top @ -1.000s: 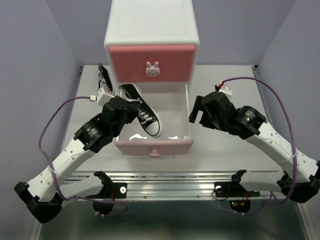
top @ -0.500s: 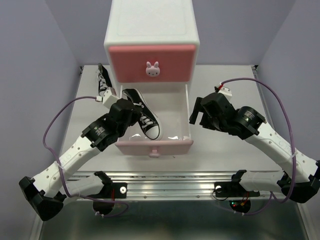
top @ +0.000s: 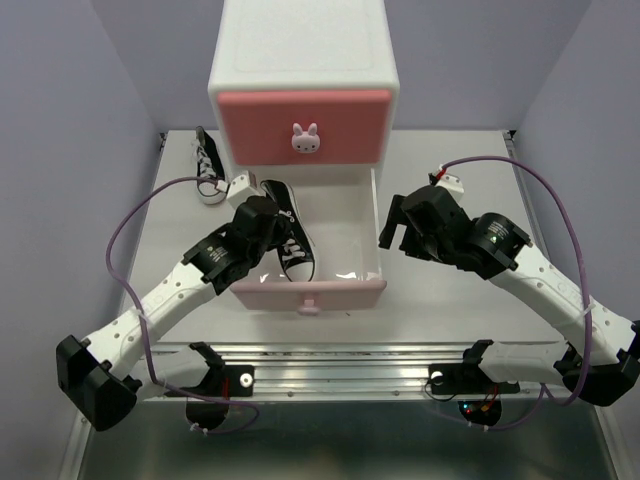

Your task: Place and organize the shoes in the shoe cabinet

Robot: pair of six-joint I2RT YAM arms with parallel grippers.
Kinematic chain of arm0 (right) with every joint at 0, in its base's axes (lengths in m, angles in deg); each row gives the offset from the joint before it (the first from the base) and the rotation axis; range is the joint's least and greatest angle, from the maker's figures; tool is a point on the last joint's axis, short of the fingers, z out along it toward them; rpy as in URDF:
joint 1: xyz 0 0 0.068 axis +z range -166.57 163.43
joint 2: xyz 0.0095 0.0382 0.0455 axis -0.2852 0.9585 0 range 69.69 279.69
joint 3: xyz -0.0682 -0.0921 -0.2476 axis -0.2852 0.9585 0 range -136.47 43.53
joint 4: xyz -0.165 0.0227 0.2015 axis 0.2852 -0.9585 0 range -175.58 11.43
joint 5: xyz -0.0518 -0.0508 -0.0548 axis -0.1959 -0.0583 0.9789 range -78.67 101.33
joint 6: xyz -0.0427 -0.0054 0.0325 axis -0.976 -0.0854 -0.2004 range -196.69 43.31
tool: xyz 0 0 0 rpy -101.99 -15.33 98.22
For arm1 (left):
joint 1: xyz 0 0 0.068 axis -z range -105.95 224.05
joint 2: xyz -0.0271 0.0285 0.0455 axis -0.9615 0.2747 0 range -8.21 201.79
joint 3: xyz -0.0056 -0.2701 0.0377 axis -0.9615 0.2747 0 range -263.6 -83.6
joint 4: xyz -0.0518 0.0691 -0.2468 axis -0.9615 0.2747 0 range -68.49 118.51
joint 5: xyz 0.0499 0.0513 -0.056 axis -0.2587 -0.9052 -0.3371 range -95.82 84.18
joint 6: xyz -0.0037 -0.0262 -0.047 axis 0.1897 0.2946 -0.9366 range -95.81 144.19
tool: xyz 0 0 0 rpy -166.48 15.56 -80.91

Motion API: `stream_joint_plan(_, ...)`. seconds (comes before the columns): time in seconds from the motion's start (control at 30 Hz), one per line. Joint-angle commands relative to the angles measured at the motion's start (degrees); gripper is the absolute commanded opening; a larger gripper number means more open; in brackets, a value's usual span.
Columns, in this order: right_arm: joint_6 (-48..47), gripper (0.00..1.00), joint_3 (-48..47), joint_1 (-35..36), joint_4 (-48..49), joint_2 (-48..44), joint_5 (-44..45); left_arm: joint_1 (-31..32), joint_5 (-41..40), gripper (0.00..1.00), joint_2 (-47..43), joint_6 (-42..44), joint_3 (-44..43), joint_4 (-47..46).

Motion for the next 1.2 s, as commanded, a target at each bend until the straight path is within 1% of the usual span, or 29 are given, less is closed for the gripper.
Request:
stream_joint_plan(0.0, -0.58, 1.0, 0.44, -0.26, 1.15, -0.95, 2.0, -2.27, 0.59, 0.0, 1.27, 7.09, -2.02, -7.82)
stream_joint_plan(0.03, -0.58, 1.0, 0.62, -0.26, 1.33, -1.04, 2.0, -3.58, 1.29, 0.0, 1.53, 8.15, -2.02, -8.35)
stream_joint_plan(0.17, -0.75, 1.0, 1.67, -0.26, 3.25, -0.86, 1.64, -4.82, 3.93, 0.0, 2.33, 10.7, -2.2, -8.79)
stream_joint_plan(0.27, -0.75, 1.0, 1.5, -0.26, 3.7, -0.42, 1.47, -5.0, 3.41, 0.0, 3.12, 12.46, -1.68, -8.18)
stream_joint_plan(0.53, -2.25, 1.0, 0.79, -0.26, 3.7, -0.07, 2.08, -6.23, 4.73, 0.0, 5.66, 20.63, -1.76, -8.88)
stream_joint_plan(0.77, -2.25, 1.0, 0.62, -0.79, 3.7, 0.98, 2.08, -8.34, 6.48, 0.0, 8.04, 24.85, -2.2, -9.76)
stream_joint_plan(1.03, -1.81, 1.0, 0.62, -0.79, 3.7, 0.98, 2.35, -9.66, 7.71, 0.0, 9.27, 27.31, -1.67, -10.11)
stream_joint_plan(1.17, -1.72, 1.0, 0.62, -0.79, 3.7, 1.07, 2.52, -10.1, 9.73, 0.0, 10.24, 28.81, -1.41, -9.76)
